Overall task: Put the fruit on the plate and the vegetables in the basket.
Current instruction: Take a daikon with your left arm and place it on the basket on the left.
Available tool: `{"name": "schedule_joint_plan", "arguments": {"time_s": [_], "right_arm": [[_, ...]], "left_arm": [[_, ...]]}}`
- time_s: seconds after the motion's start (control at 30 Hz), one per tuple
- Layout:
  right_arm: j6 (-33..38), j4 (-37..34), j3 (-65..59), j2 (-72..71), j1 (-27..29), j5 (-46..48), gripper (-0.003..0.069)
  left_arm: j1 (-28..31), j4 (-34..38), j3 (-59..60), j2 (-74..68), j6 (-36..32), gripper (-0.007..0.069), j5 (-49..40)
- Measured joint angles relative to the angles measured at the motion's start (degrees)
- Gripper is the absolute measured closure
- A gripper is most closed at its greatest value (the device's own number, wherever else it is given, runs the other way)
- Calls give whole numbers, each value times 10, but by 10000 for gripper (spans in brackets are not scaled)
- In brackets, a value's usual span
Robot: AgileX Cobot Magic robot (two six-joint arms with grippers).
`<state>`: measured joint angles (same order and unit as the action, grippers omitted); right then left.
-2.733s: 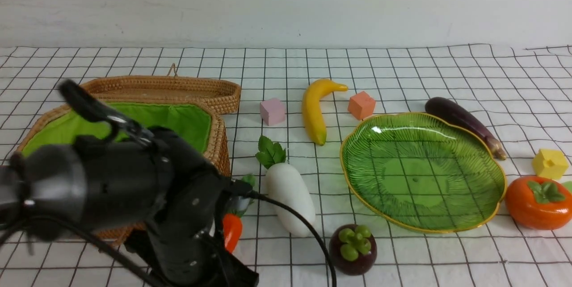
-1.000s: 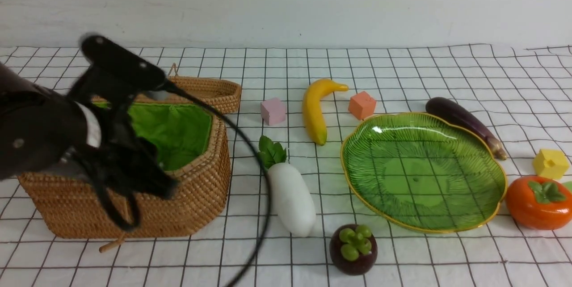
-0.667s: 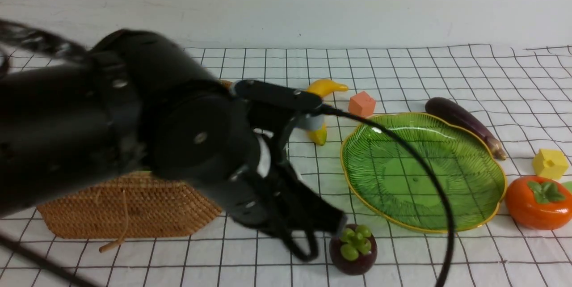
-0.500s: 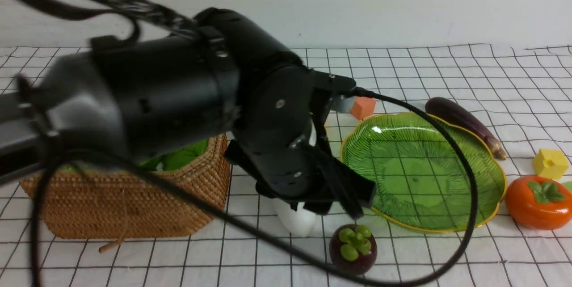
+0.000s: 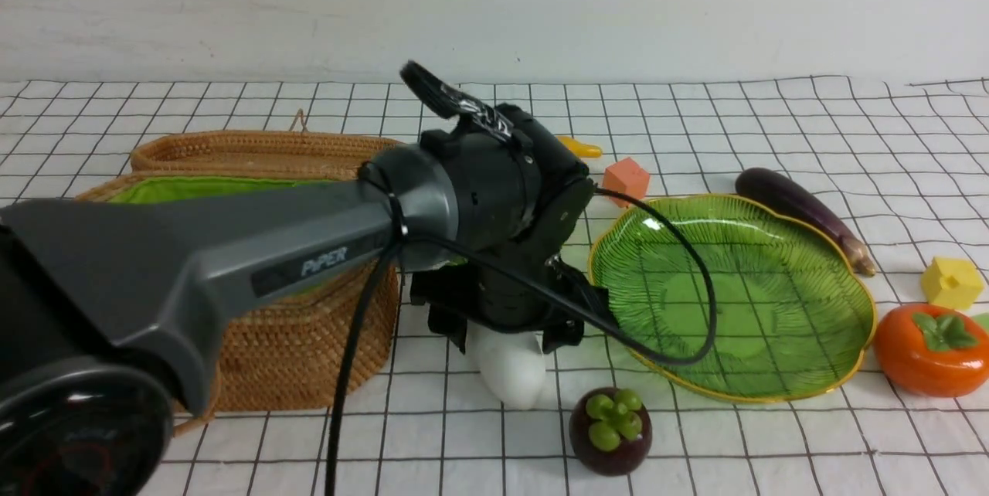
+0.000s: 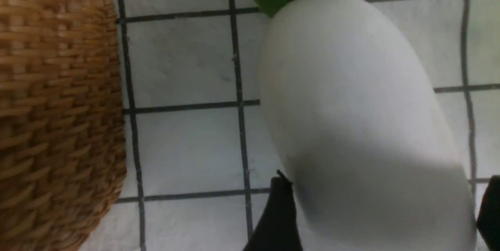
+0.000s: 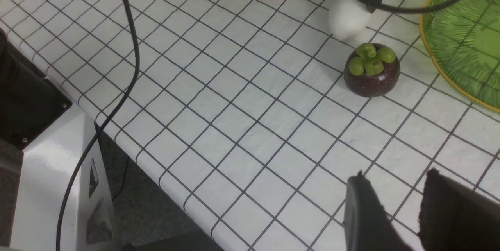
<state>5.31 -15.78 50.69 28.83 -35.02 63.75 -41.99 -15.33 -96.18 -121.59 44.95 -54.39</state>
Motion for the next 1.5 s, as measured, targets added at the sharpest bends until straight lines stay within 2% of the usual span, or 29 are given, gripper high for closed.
{"name": "schedule_joint_plan", "arguments": {"time_s": [0.1,0.13,0.33,0.5,0.57,0.63,0.67,0.7,0.73,0.8,0.87,0.9,1.13,1.33,1.5], "right_arm": [[2,0,0,0,0,0,420],[2,1,0,0,0,0,420],[2,1,0,0,0,7,420],[2,1,0,0,0,7,420],[2,1,0,0,0,7,420],[2,1,0,0,0,3,420],[2,1,0,0,0,2,420],[2,1,0,0,0,-4,420],[2,1,0,0,0,-4,420],[2,1,0,0,0,-11,420],[2,1,0,0,0,-14,420],[2,1,0,0,0,-14,420],[2,21,0,0,0,-30,420],[-36,99,0,0,0,-122,420],[-61,126,0,0,0,-168,420]], "left_arm": [[0,-2,0,-19,0,83,3],[0,-4,0,-26,0,133,0],[0,-6,-3,-20,-6,141,-34],[-18,-7,-2,40,-70,141,-64],[-39,-9,-2,112,-162,141,-83],[-56,-16,-4,167,-287,141,-107],[-57,-16,-4,172,-300,141,-110],[-58,-19,-4,215,-397,141,-133],[-56,-19,-4,219,-420,141,-139],[-33,-21,-2,258,-524,141,-158],[-3,-21,5,284,-569,141,-161],[39,-16,20,312,-627,141,-164],[193,14,74,348,-823,141,-170],[269,30,105,317,-863,141,-134],[280,24,106,288,-864,141,-104]]}}
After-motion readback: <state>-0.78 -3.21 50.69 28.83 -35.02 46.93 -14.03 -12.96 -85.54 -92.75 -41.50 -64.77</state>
